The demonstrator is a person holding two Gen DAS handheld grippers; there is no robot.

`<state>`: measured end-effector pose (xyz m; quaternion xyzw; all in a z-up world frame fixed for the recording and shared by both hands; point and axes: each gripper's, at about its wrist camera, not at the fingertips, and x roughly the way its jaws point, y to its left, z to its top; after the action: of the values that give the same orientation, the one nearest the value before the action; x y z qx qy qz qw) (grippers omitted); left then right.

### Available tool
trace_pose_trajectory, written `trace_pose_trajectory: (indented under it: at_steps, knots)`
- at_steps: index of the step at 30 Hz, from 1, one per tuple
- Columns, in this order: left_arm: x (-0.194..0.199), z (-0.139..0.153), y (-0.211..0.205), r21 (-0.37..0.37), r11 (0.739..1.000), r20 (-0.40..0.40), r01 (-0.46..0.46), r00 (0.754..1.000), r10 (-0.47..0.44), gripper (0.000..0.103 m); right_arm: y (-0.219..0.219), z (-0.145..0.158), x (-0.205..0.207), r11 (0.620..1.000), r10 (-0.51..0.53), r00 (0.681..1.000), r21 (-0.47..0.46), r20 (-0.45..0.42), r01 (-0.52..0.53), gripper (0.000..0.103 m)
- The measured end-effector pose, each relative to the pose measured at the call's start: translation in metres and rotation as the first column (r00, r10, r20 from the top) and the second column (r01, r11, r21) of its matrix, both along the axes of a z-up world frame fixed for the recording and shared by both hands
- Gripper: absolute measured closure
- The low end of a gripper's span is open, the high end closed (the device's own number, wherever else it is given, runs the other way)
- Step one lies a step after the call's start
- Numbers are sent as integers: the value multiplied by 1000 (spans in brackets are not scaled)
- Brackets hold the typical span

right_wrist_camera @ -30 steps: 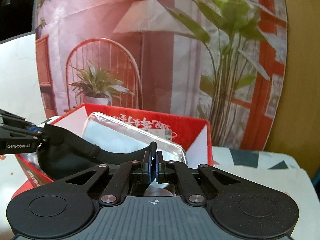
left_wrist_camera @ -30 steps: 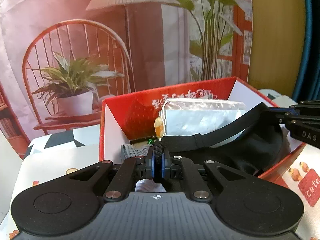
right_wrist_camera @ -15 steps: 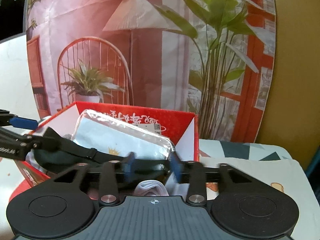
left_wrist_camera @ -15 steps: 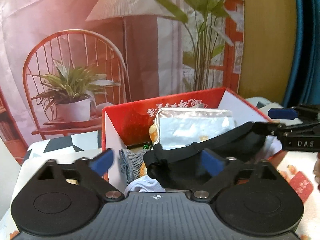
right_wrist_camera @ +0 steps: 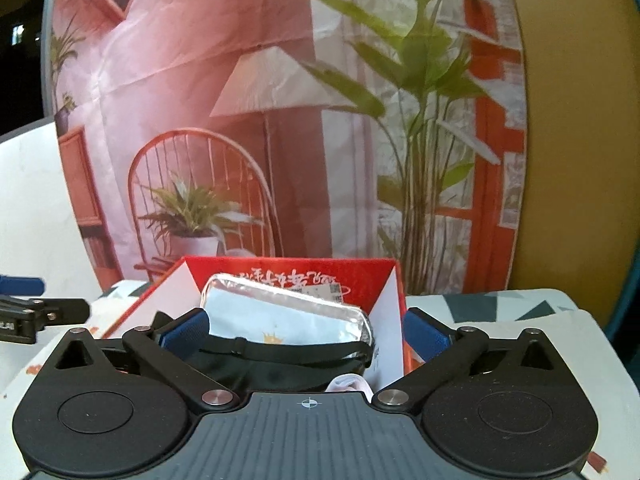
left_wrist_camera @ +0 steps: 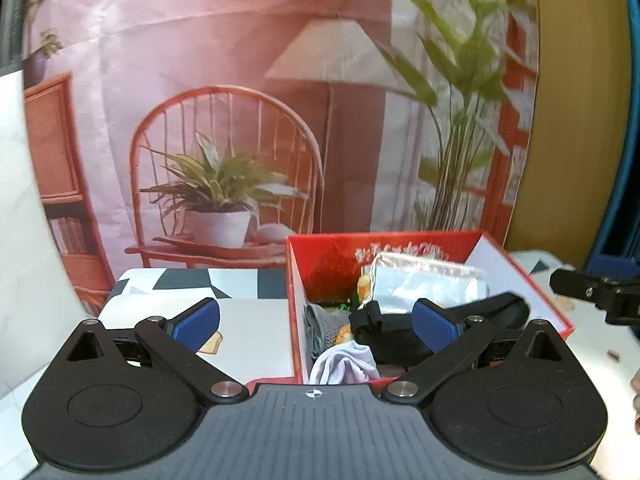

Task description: Organize soft objects

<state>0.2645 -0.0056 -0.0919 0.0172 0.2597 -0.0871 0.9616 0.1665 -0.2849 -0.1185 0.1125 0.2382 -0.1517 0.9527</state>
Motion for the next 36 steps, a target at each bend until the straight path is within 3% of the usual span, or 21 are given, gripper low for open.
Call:
trace_pose_trajectory:
  at_steps: [11,26,36]
  knots:
    - [-51,29,21,-49,996,48,-79,996,82,0,34,41,-32,999,13,999,-31,41,-11,0]
    - [-160,88,30,-5,991,166,-136,977,135,0,90,99,-104,998,-6,998,-63,64,10,0]
    - [-212,102,28,8,987,202,-162,967,157,0,119,137,-151,999,-32,993,-32,112,35,0]
